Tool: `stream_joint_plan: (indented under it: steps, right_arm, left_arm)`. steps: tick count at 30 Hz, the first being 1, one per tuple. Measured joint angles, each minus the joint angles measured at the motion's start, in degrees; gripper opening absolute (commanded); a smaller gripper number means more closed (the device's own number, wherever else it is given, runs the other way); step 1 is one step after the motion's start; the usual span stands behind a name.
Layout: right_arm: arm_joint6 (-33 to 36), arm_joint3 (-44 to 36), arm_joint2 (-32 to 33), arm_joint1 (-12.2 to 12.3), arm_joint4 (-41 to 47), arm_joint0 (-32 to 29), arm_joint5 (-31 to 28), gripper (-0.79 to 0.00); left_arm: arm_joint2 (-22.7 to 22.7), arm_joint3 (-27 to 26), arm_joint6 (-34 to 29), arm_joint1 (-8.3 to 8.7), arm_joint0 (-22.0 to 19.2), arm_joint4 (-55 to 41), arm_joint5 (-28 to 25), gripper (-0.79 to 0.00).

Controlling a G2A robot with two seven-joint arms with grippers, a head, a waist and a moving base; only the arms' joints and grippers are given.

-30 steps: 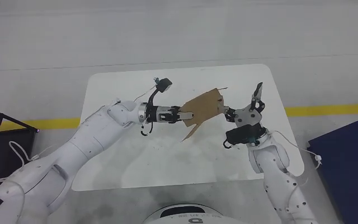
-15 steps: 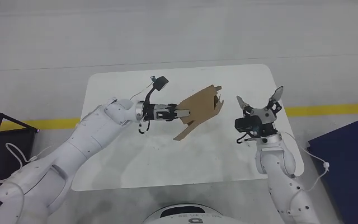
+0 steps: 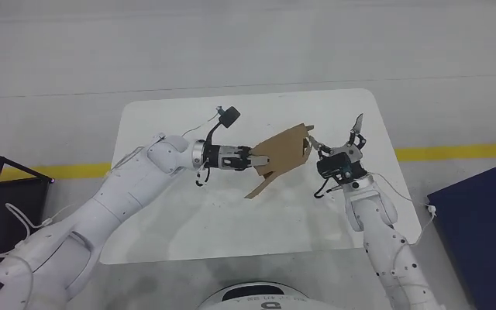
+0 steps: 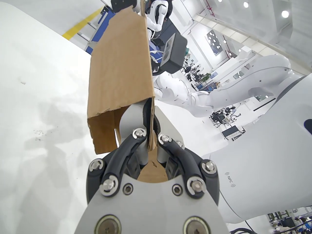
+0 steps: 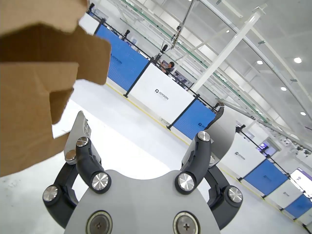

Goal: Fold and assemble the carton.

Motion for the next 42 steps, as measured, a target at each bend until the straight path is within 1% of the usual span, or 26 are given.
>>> stream_joint_plan:
  steps: [5, 8, 12, 16, 18, 20, 23, 28, 30, 31, 33, 34, 36, 37, 38, 40, 41, 42]
  right_arm:
    - [-5.7, -0.5, -0.3, 0.4, 1.7, 0.3, -7.0, 0.000]
    - [-6.1, -0.5, -0.7, 0.5, 1.2, 0.8, -8.5, 0.000]
    - [-5.3, -1.4, -0.4, 0.5, 1.5, 0.8, -6.9, 0.000]
    - [-8.0, -3.1, 1.7, 0.7, 4.3, -0.7, -7.0, 0.000]
    - [-8.1, -4.1, 3.1, 0.8, 4.9, -1.8, -5.7, 0.000]
    - [-8.3, -5.0, 4.2, 0.7, 6.8, -2.9, -4.4, 0.000]
    - [-8.4, -5.5, 6.1, 0.7, 8.4, -4.5, -2.3, 0.000]
    - [-6.7, -6.7, 7.6, 0.8, 3.8, -7.3, 2.8, 0.000]
    - [-6.2, -6.9, 7.8, 0.8, 1.7, -8.1, 4.7, 0.000]
    - [-6.2, -7.1, 7.8, 0.8, 0.8, -8.4, 5.5, 0.000]
    - [-7.8, -7.7, 7.7, 0.8, -0.8, -9.2, 6.8, 0.000]
    - [-9.1, -8.0, 7.7, 0.8, -1.1, -9.6, 7.2, 0.000]
    - [-11.8, -8.5, 8.0, 0.8, -1.3, -10.2, 8.0, 0.000]
    - [-12.6, -8.8, 8.0, 0.8, -1.7, -10.4, 8.5, 0.000]
    - [-13.3, -9.3, 8.0, 0.8, -2.2, -10.4, 9.1, 0.000]
    - [-13.8, -9.9, 7.6, 0.7, -2.3, -10.1, 9.9, 0.000]
    - [-13.8, -10.2, 7.3, 0.6, -2.2, -9.7, 10.3, 0.000]
    - [-13.5, -10.4, 7.1, 0.6, -2.4, -9.4, 10.8, 0.000]
  left_arm:
    - [-0.3, 0.3, -1.9, -0.39, 0.0, -0.5, -0.5, -0.785]
    - [-0.5, 0.9, -2.7, -0.72, 0.0, -1.2, -1.0, -0.785]
    - [-0.8, 1.3, -2.2, -1.17, 0.0, -3.2, -1.9, -0.785]
    - [-0.9, 1.3, -0.9, -1.33, 0.8, -7.7, -3.2, -0.785]
    - [-0.9, 2.6, -1.8, -1.33, 1.0, -11.0, -2.2, -0.785]
    - [-1.2, 4.6, -2.4, -1.31, 0.7, -12.1, -0.9, -0.785]
    - [-1.2, 4.6, -2.4, -1.33, 0.7, -12.0, -0.9, -0.785]
    - [-1.2, 4.5, -2.4, -1.33, 0.7, -12.0, -0.9, -0.785]
    - [-1.5, 2.7, -0.9, -1.57, 2.1, -13.8, -0.3, -0.785]
    - [-1.6, 1.0, 0.0, -1.75, 3.2, -16.0, -0.2, -0.785]
    - [-2.1, -2.7, -0.1, -2.21, 5.6, -25.7, 0.2, -0.785]
    - [-2.4, -3.9, -1.4, -2.48, 6.5, -31.4, 0.7, -0.785]
    - [-3.4, -5.3, -6.2, -3.31, 8.2, -46.4, 3.9, -0.785]
    - [-4.1, -5.0, -9.0, -3.76, 8.9, -53.0, 6.0, -0.785]
    - [-4.8, -3.3, -13.1, -4.45, 9.3, -60.9, 9.4, -0.785]
    - [-5.4, -0.1, -18.8, -5.81, 9.6, -70.8, 14.9, -0.785]
    - [-5.2, 2.2, -22.0, -6.89, 9.4, -75.9, 18.4, -0.785]
    - [-4.8, 3.6, -23.9, -7.77, 9.3, -79.0, 20.9, -0.785]
